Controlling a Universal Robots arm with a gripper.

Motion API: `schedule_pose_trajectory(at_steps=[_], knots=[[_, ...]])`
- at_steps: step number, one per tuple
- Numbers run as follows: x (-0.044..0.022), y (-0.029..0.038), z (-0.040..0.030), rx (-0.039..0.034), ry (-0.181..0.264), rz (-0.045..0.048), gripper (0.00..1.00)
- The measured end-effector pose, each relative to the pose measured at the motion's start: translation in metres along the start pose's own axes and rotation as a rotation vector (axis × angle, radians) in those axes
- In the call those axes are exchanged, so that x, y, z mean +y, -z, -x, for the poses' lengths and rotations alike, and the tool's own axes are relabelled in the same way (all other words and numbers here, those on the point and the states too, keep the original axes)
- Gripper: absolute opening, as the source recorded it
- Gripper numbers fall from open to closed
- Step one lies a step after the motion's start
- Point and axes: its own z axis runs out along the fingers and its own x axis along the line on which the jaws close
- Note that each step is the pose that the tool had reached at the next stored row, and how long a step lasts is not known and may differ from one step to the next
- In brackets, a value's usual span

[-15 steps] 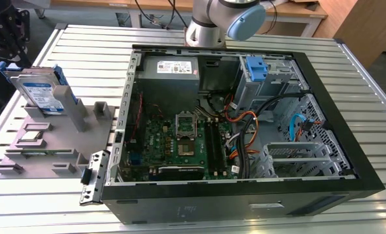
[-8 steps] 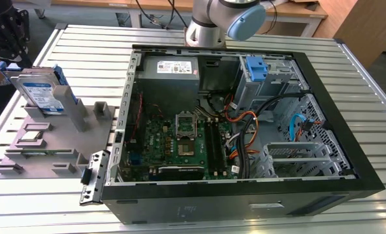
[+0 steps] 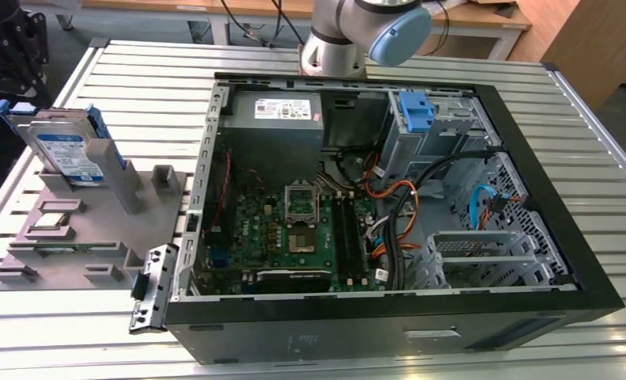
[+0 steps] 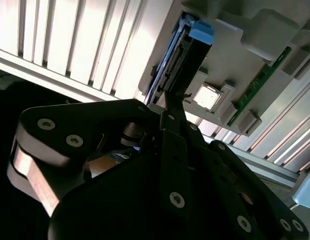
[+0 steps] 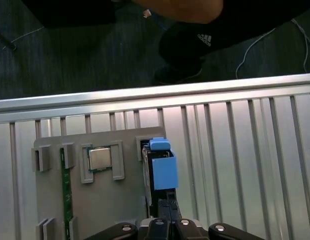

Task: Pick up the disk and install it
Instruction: 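Pick up the disk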

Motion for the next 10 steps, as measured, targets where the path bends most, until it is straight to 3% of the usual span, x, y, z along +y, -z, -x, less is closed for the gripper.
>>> schedule_pose_trajectory(at_steps=[10], knots=[[0.0004,-0.0019,-0.0011,0.0001,0.0,-0.0001,0.11]])
